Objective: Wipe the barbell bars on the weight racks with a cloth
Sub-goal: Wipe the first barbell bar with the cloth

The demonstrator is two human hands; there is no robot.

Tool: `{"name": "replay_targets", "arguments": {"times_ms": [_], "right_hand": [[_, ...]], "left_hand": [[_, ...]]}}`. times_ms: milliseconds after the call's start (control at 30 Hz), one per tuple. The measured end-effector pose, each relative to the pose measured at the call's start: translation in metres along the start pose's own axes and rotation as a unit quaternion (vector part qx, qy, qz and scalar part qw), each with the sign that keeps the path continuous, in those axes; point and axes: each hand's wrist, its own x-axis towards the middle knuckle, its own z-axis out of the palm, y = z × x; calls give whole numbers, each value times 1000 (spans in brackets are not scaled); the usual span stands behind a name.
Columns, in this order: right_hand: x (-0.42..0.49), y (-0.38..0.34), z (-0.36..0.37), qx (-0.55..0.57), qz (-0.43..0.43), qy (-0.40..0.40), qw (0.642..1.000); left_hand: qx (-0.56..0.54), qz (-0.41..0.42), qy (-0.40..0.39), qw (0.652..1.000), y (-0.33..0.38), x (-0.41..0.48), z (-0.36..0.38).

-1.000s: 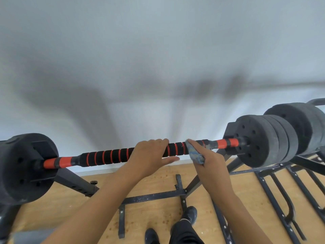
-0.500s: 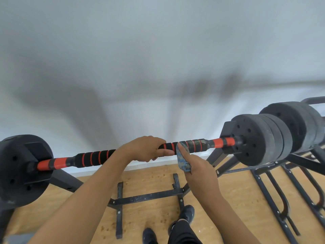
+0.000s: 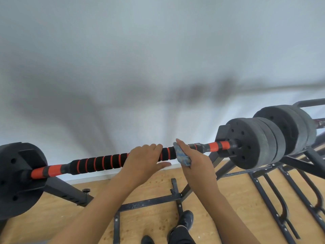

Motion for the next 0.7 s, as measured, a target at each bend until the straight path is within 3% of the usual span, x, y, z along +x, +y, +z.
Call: {"name": "replay_targets", "arguments": {"times_ms": [100, 267, 367, 533, 633, 700], "right_hand": [[9, -7, 8, -15, 17, -16, 1000], [-12, 7, 18, -32, 8, -27, 999], [-17, 11, 19, -41, 1, -24, 999], [-29, 20, 21, -58, -2, -37, 998], [-46, 26, 22, -47, 13, -57, 997], [-54, 30, 20, -11, 19, -57, 998]], "left_hand": [[24, 27, -27, 999, -5, 6, 0], [-82, 44, -137, 986, -20, 24, -6], [-239, 33, -230, 943, -30, 37, -8], [-427, 4, -363, 828, -44, 56, -10], [-446, -6, -389, 806, -46, 57, -13], [-432, -6, -370, 822, -45, 54, -14]]}}
